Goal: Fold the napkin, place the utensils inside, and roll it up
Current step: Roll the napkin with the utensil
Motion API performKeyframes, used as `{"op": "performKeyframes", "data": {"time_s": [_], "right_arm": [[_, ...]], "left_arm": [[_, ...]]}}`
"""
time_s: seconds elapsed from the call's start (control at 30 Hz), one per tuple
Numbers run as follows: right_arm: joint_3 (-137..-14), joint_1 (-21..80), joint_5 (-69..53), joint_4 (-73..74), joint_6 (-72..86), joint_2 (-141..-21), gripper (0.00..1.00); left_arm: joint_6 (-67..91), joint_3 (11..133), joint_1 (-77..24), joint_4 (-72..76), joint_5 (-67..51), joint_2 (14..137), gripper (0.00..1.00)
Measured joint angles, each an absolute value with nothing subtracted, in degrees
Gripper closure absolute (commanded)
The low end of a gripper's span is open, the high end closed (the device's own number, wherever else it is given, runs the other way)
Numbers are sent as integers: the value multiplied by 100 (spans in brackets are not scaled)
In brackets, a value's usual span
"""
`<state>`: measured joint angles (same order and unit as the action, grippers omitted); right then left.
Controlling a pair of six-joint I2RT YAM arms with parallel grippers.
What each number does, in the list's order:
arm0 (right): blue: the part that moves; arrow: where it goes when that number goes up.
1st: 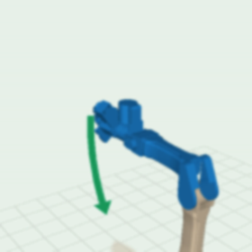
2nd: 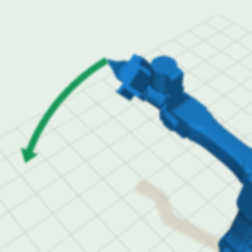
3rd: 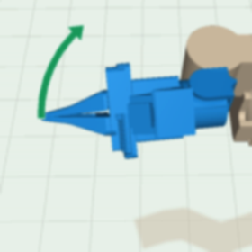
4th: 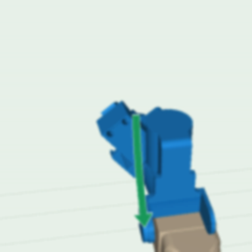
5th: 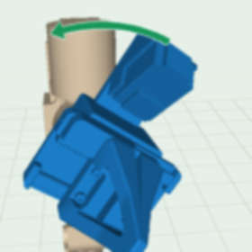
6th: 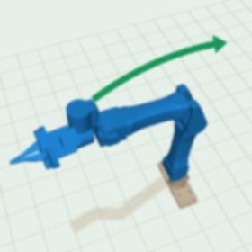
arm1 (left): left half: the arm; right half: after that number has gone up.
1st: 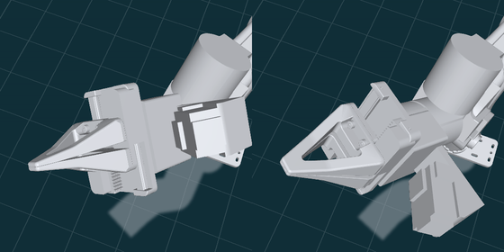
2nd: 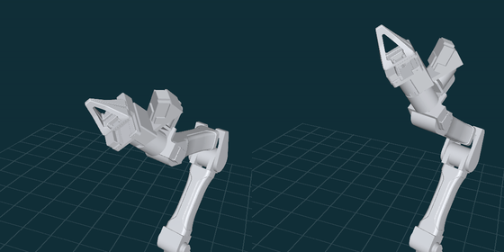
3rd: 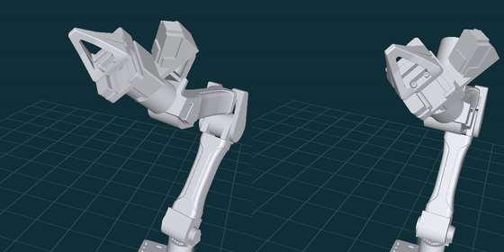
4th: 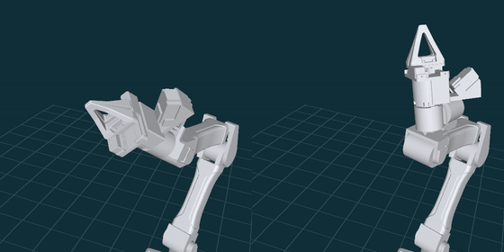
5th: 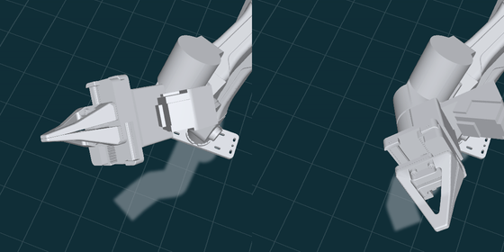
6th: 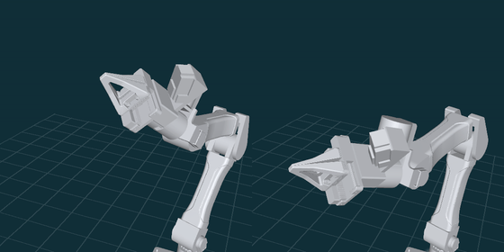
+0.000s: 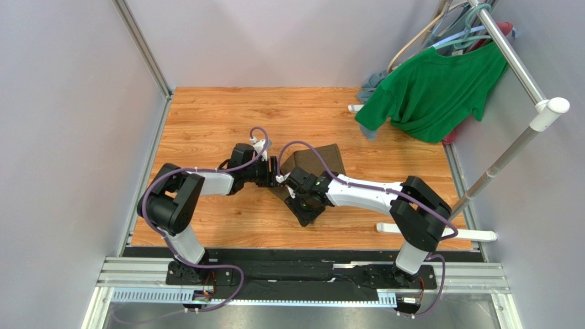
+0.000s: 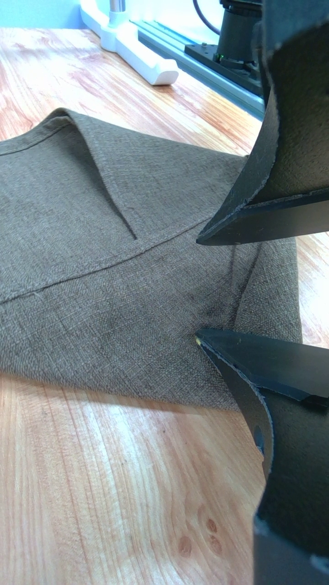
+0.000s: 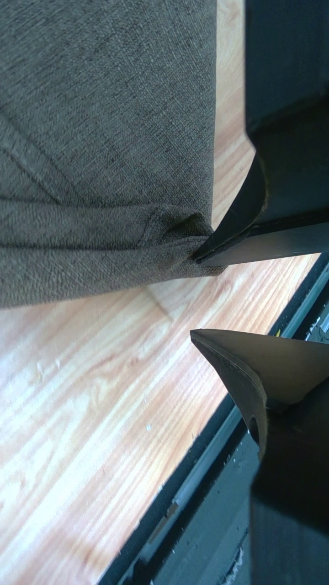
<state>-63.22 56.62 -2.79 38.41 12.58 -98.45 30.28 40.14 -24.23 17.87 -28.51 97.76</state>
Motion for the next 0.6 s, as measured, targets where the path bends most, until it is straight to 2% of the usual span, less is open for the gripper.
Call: {"op": "performKeyframes", "data": {"time_s": [0.33,0.6], "right_arm": [[-6156,5452,-449,3614,1286,-9992,57],[-6176,5465,-600,3640,1306,-9900,53]], "left_arm": [[3028,4034,-2423,1809,-2867,9802,41],[2985,4117,-2423,1761,-2904,9859,41]]}}
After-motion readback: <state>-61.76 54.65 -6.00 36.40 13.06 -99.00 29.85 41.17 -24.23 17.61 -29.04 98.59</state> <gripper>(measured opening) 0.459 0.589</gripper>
